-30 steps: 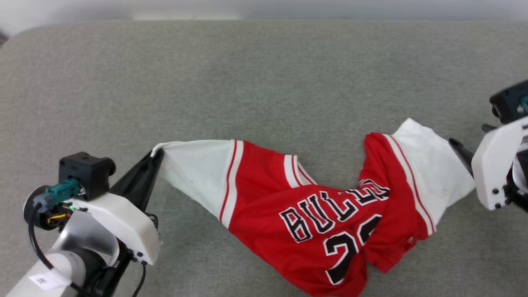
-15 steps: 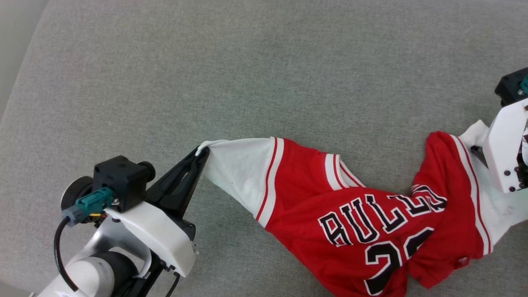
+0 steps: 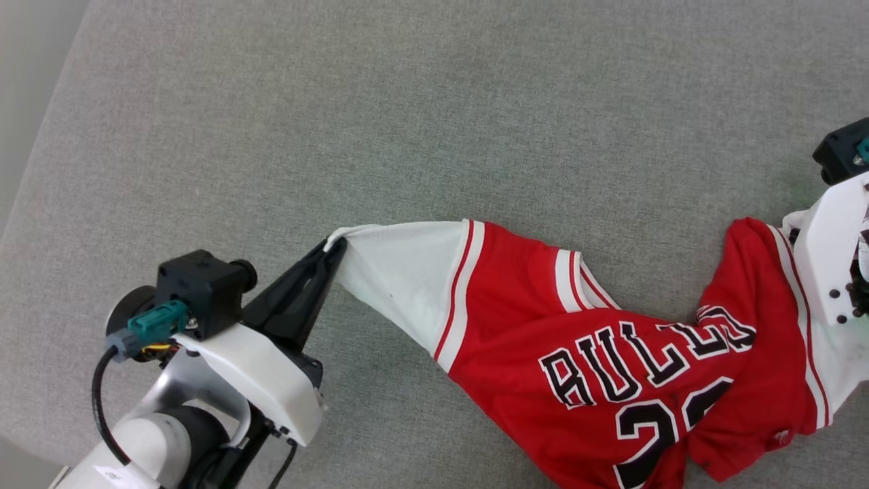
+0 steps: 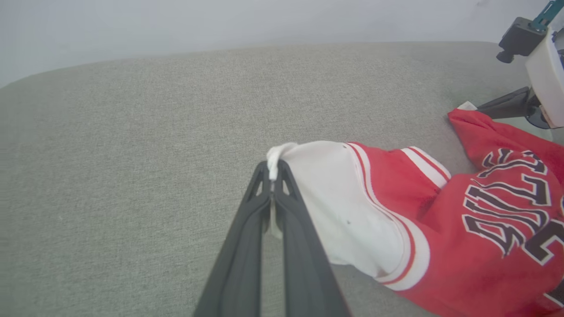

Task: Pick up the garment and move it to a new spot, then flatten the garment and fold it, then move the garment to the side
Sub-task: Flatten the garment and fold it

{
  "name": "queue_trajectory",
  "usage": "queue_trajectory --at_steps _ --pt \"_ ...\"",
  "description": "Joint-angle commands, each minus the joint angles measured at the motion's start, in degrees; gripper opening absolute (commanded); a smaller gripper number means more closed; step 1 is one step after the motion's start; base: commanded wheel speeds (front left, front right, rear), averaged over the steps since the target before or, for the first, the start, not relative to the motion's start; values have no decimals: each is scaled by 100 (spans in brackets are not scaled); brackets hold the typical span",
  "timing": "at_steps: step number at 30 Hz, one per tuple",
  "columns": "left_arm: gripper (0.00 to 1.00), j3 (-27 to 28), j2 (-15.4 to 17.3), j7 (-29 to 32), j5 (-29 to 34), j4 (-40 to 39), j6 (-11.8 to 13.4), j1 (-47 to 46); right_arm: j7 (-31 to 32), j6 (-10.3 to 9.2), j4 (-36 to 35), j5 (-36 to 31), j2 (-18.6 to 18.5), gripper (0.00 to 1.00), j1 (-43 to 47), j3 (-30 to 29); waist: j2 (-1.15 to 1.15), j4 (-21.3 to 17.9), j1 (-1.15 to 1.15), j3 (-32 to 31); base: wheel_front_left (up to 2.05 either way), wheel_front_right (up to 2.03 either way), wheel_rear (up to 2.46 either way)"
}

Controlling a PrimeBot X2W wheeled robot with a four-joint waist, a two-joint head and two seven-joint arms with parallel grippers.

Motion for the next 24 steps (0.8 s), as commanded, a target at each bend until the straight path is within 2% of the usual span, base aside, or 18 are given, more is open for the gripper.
queue_trajectory --at_steps 1,8,12,24 --pt "0 54 40 -53 -3 29 15 0 -60 -4 315 37 81 0 343 71 0 -69 0 -134 0 0 0" --pt "0 337 252 -100 -99 67 167 232 -899 -4 170 255 197 0 53 -239 0 -451 0 -799 0 0 0" --pt "0 486 400 -96 -135 -10 231 335 -1204 -4 18 352 117 0 -3 -277 0 -638 0 -1111 0 0 0" --pt "0 1491 1074 -218 -181 -573 626 602 -2096 -4 -1020 575 14 0 -63 -738 0 -1335 0 -1921 0 0 0"
